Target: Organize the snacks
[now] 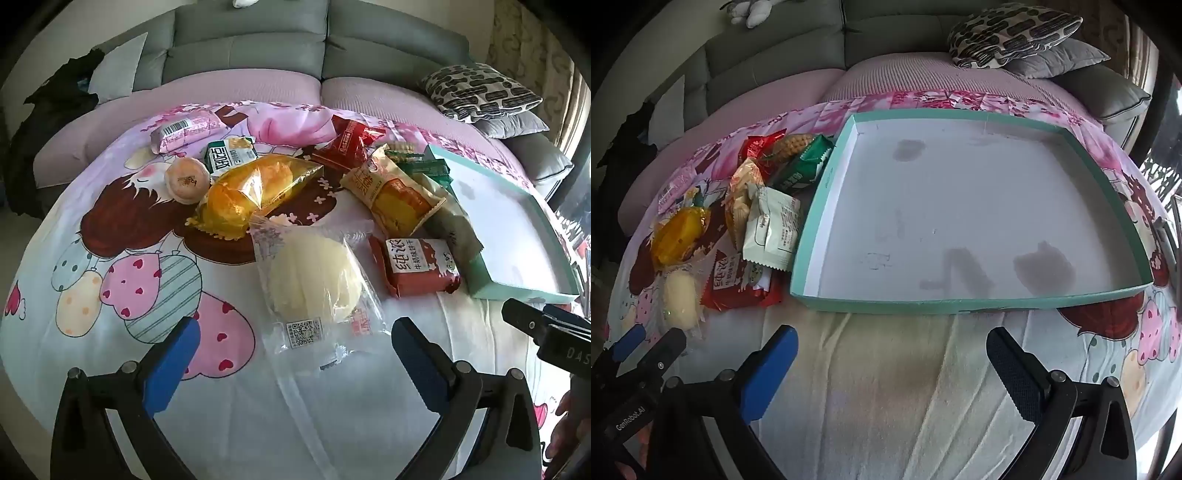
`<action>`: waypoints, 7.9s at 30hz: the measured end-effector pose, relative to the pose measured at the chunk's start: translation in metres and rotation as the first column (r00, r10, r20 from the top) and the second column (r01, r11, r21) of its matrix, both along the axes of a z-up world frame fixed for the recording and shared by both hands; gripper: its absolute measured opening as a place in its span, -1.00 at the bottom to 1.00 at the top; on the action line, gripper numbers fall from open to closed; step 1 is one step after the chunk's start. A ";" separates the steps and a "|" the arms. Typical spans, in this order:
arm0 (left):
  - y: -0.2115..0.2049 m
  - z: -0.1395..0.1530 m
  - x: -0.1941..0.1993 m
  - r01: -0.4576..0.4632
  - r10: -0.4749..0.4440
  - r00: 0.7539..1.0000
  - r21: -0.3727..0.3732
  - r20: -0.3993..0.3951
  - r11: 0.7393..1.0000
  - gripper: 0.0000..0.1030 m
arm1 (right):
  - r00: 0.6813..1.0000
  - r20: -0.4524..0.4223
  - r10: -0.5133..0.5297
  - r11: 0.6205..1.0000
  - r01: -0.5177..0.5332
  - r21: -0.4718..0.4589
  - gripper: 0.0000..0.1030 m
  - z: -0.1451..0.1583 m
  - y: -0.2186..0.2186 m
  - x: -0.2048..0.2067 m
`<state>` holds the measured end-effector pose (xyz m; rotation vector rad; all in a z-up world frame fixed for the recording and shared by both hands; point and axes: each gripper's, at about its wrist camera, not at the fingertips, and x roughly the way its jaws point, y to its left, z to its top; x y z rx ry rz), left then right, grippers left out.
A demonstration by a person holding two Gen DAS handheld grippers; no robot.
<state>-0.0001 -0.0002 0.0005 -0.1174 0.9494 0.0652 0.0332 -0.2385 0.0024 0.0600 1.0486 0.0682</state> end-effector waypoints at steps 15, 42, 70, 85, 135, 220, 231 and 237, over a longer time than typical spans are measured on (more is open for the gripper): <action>-0.014 0.010 -0.002 -0.014 0.015 0.999 -0.018 0.030 1.000 1.00 | 1.000 0.024 -0.010 0.999 0.009 0.035 1.00 0.006 -0.007 0.002; -0.012 0.013 -0.001 -0.053 0.054 0.998 -0.021 0.042 0.998 1.00 | 0.999 0.037 -0.029 0.998 0.027 0.057 1.00 0.006 -0.011 -0.001; -0.010 0.016 -0.002 -0.052 0.054 0.998 -0.038 0.046 0.998 1.00 | 0.999 0.042 -0.028 0.998 0.025 0.054 1.00 0.009 -0.015 -0.002; -0.006 0.014 -0.001 -0.058 0.060 0.997 -0.056 0.039 0.997 1.00 | 0.999 0.043 -0.029 0.998 0.027 0.054 1.00 0.008 -0.015 -0.002; 0.009 -0.016 0.040 0.008 -0.014 0.999 -0.188 -0.033 0.982 0.23 | 0.967 0.100 0.233 0.971 -0.225 -0.085 -0.22 0.014 0.091 0.059; -0.187 0.038 0.176 0.167 -0.154 0.983 -0.141 0.097 0.976 0.94 | 0.899 0.171 -0.404 0.915 0.394 0.088 0.50 0.034 -0.152 0.089; -0.171 0.044 0.169 0.023 -0.034 0.994 0.104 0.106 0.994 0.99 | 0.909 0.150 -0.389 0.921 0.386 0.053 0.71 0.032 -0.152 0.090; -0.173 0.045 0.167 0.011 -0.032 0.993 0.192 0.109 0.981 0.99 | 0.917 0.134 -0.376 0.926 0.377 0.021 1.00 0.031 -0.152 0.089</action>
